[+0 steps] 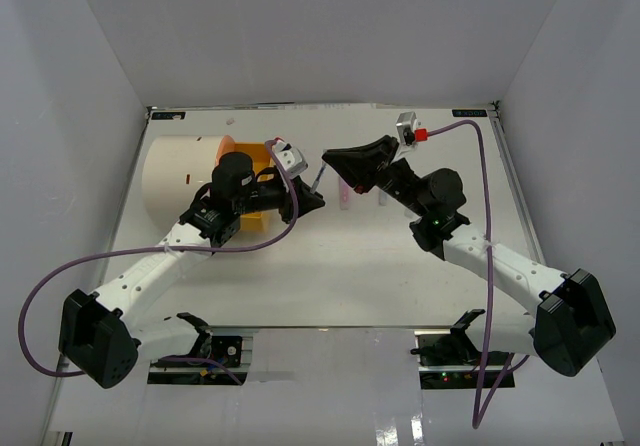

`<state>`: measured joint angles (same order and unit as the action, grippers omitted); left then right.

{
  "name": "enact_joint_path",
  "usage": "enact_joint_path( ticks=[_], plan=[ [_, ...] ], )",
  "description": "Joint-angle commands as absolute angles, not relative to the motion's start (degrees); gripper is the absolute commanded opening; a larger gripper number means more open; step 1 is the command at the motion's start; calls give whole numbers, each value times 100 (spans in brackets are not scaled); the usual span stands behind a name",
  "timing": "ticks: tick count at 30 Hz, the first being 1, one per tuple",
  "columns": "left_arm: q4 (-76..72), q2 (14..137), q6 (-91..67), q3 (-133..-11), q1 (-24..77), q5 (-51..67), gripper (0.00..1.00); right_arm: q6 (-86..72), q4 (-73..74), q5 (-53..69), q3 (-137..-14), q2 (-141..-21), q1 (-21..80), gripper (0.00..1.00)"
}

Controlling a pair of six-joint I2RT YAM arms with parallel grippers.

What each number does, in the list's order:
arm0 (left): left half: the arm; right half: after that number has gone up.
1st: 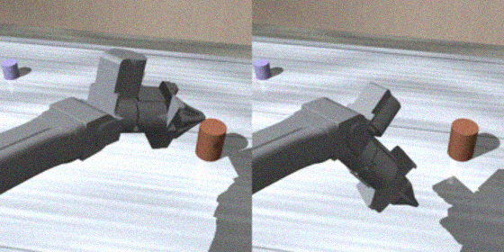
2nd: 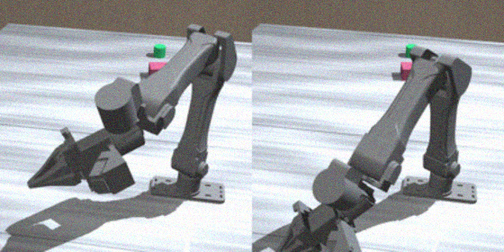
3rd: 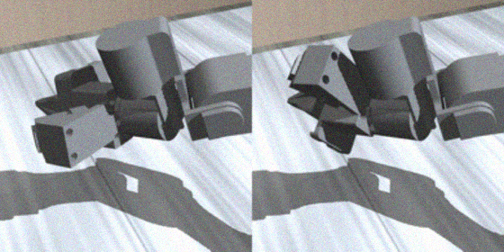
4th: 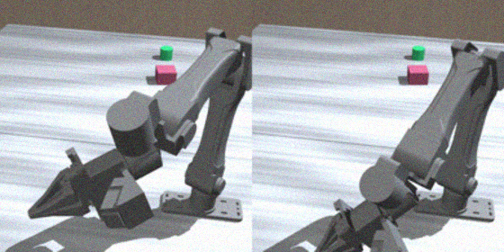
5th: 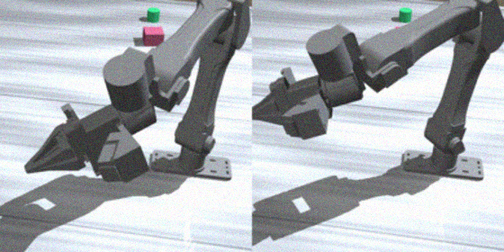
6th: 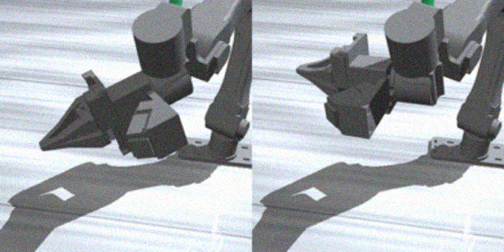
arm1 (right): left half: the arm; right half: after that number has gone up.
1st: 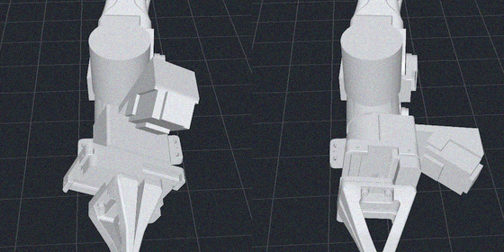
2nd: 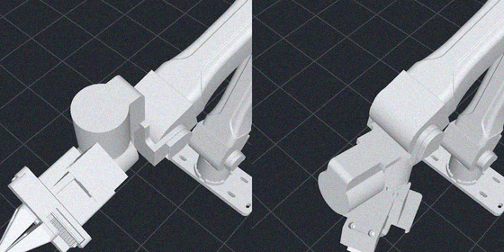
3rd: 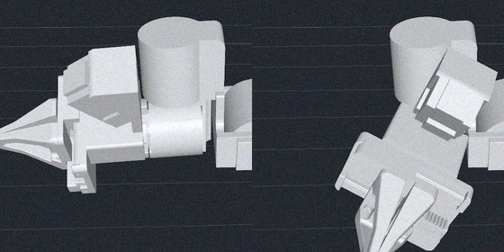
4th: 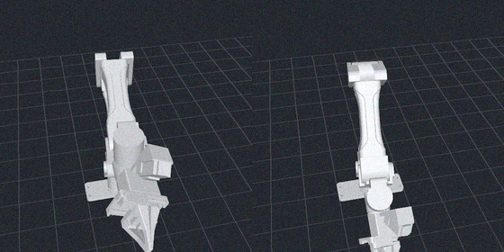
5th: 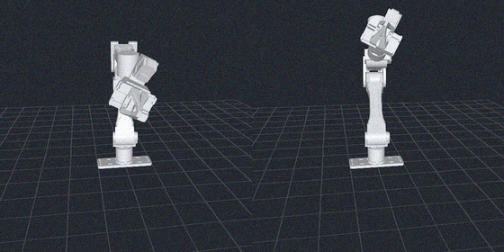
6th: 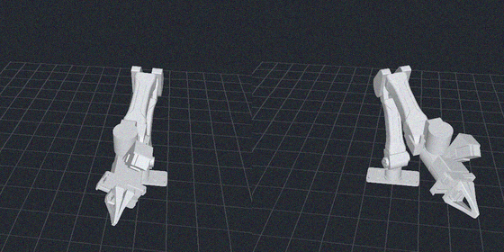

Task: Sort the stationery into containers
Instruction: Close the pen cap on the pen.

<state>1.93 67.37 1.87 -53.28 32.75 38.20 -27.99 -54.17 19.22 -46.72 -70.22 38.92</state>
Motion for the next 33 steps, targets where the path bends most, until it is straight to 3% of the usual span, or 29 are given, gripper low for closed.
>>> enact_joint_path(
  ticks=[1, 33],
  plan=[
    [53, 6478, 167, -5300, 3305, 3937, 0, -2663, -5695, 1802, -4667, -6873, 3920, 8],
    [-113, 6425, 88, -5256, 3305, 4034, 0, -2715, -5880, 1749, -4746, -6987, 3911, 8]
  ],
)
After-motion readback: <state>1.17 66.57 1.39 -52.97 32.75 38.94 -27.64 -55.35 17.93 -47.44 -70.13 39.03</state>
